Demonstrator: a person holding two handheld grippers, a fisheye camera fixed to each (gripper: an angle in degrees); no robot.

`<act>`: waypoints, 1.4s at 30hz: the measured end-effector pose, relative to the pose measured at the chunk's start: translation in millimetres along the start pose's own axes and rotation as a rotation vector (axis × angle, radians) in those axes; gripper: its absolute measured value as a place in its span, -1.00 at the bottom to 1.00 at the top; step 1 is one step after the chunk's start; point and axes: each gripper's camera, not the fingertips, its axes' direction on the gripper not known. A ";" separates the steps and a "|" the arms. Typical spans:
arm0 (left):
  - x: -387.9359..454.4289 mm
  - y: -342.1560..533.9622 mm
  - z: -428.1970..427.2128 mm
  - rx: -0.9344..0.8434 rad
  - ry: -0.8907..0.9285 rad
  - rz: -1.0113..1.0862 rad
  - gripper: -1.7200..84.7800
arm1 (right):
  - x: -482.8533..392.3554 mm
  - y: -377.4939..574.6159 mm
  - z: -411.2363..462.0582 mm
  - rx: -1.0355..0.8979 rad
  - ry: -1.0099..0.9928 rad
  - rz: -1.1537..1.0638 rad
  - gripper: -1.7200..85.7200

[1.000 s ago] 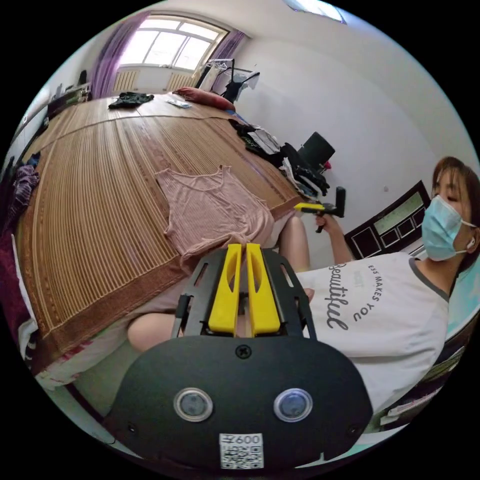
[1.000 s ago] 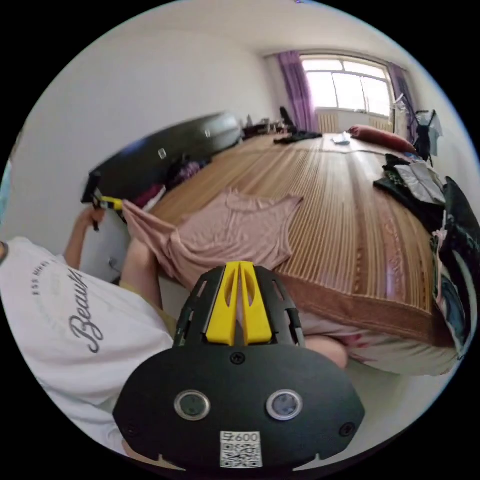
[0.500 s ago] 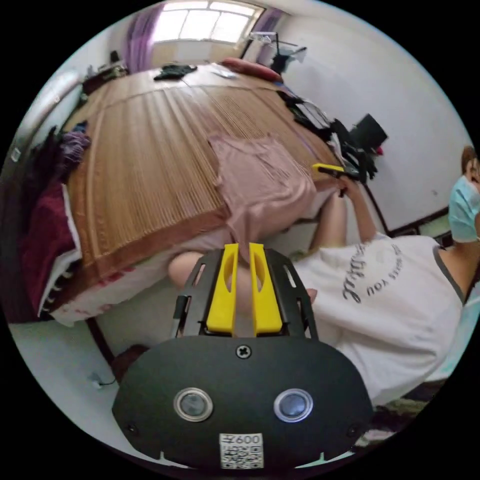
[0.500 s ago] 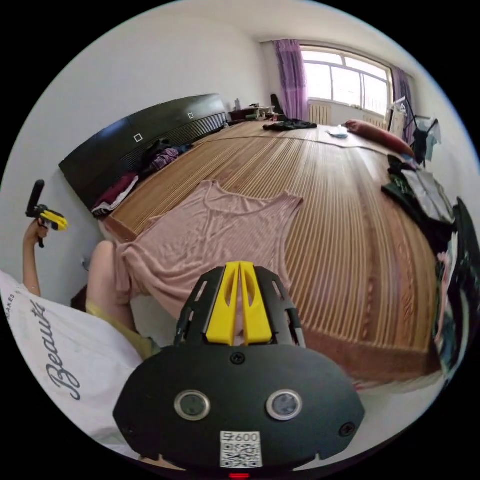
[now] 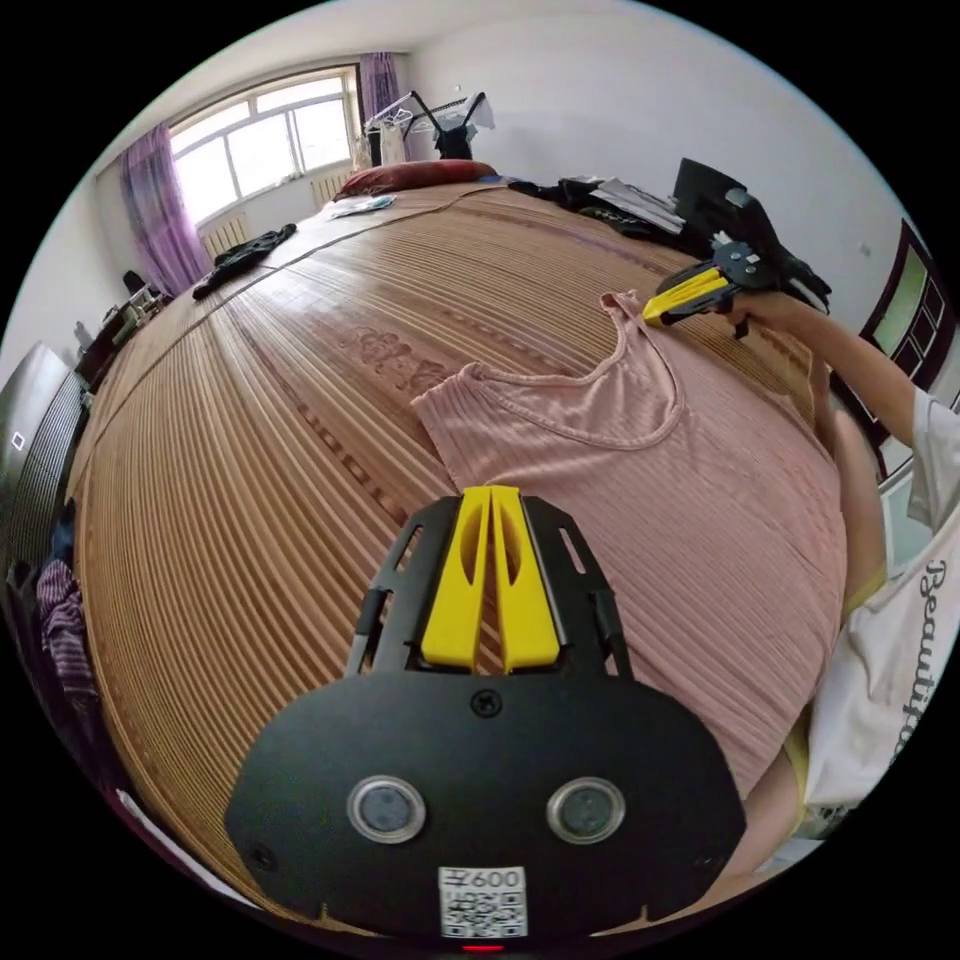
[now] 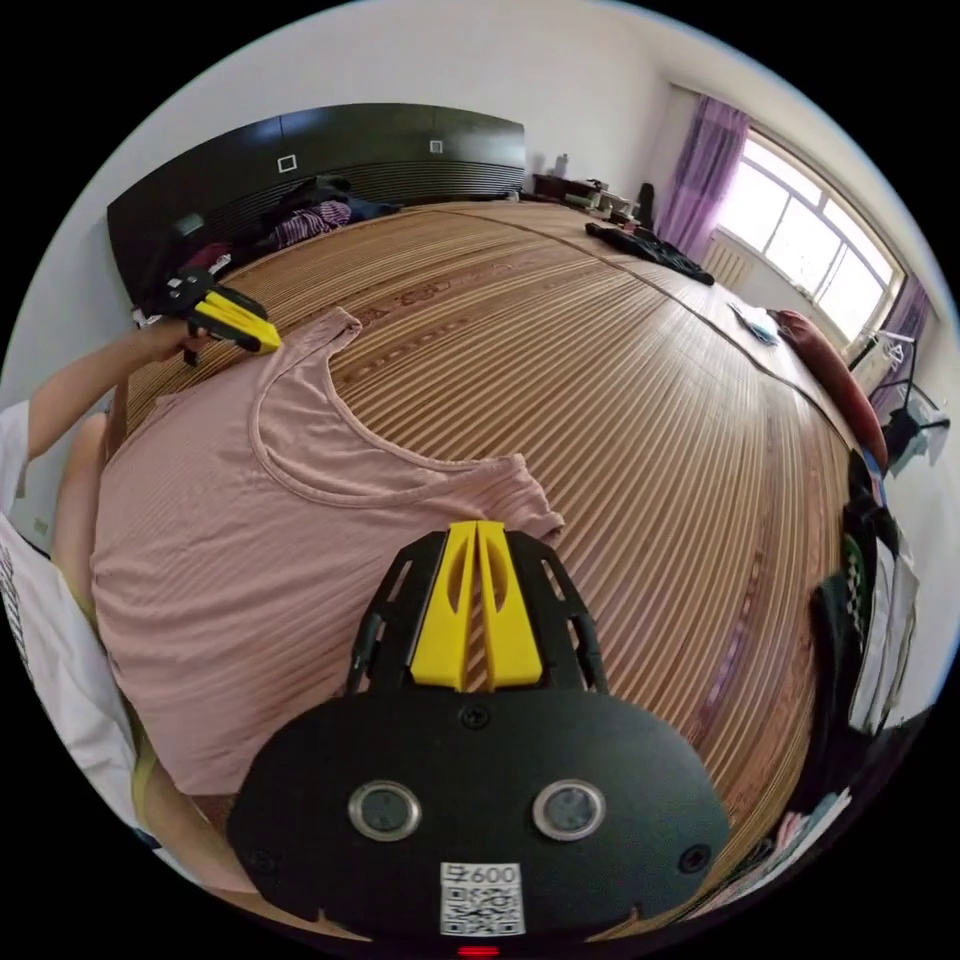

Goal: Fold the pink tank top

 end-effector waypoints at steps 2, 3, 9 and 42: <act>-47.6 -15.9 21.9 -0.035 -0.037 0.021 -0.95 | 45.5 -24.8 23.7 0.008 -0.018 -0.002 -0.98; -57.8 -19.5 27.4 -0.042 -0.062 0.032 -0.95 | 57.5 -31.6 29.9 0.009 -0.021 0.005 -0.98; -156.8 -58.9 83.1 -0.103 -0.290 0.075 -0.94 | 142.5 -109.5 89.5 -0.002 0.076 -0.045 -0.98; -487.8 -111.0 162.5 -0.011 -0.419 -0.136 -0.95 | 234.0 -42.8 -86.4 0.036 -0.276 -0.121 -0.98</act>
